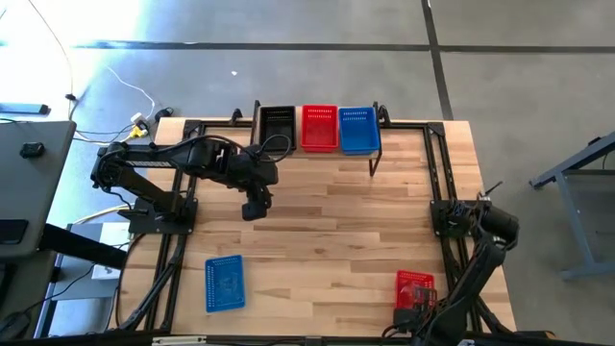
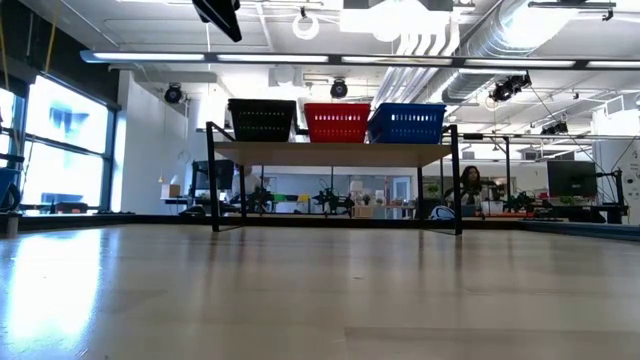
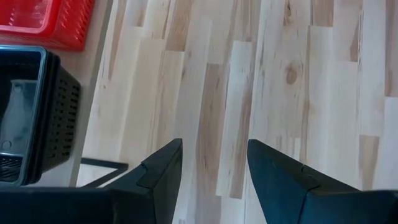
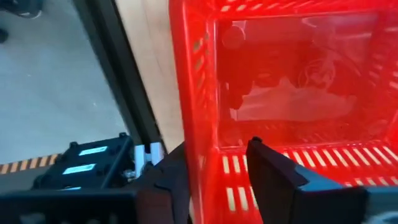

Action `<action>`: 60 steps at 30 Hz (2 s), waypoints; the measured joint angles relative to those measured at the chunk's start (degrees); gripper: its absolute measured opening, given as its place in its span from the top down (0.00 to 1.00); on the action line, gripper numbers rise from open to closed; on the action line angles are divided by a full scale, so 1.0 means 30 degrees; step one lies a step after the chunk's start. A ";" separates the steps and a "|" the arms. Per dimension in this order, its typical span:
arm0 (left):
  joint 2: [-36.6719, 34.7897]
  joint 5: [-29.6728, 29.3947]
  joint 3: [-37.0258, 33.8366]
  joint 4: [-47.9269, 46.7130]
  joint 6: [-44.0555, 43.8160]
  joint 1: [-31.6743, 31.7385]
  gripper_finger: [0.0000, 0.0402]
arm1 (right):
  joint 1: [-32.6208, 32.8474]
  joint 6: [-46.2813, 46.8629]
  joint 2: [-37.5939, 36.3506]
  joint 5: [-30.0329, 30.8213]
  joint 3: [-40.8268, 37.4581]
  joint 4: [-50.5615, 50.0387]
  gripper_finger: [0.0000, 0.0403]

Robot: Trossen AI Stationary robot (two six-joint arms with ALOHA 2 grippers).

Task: Stack baskets on shelf by color
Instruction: Stack the red bin on top of the red bin on the shelf

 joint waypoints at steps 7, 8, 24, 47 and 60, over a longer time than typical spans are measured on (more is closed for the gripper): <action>0.0000 -0.0044 0.0000 0.0000 0.0011 0.0015 0.58 | -0.0167 -0.0011 -0.0094 -0.0038 0.0000 -0.0056 0.93; 0.0000 -0.0047 0.0000 0.0004 0.0011 0.0015 0.58 | -0.0219 -0.0024 -0.0186 -0.0043 0.0000 -0.0053 0.96; 0.0000 -0.0172 0.0000 -0.0208 0.0821 0.0066 0.58 | -0.3138 -0.0740 -0.3089 0.2049 0.0000 0.0219 1.00; 0.0000 -0.2424 0.0000 -0.4794 0.2446 0.1606 0.58 | -1.1993 -1.2492 -0.4243 0.4806 0.3642 -0.0667 1.00; 0.0000 -0.2696 0.0000 -0.4915 0.3330 0.2557 0.58 | -1.5841 -1.9545 -0.4245 0.6455 0.6386 -0.0874 1.00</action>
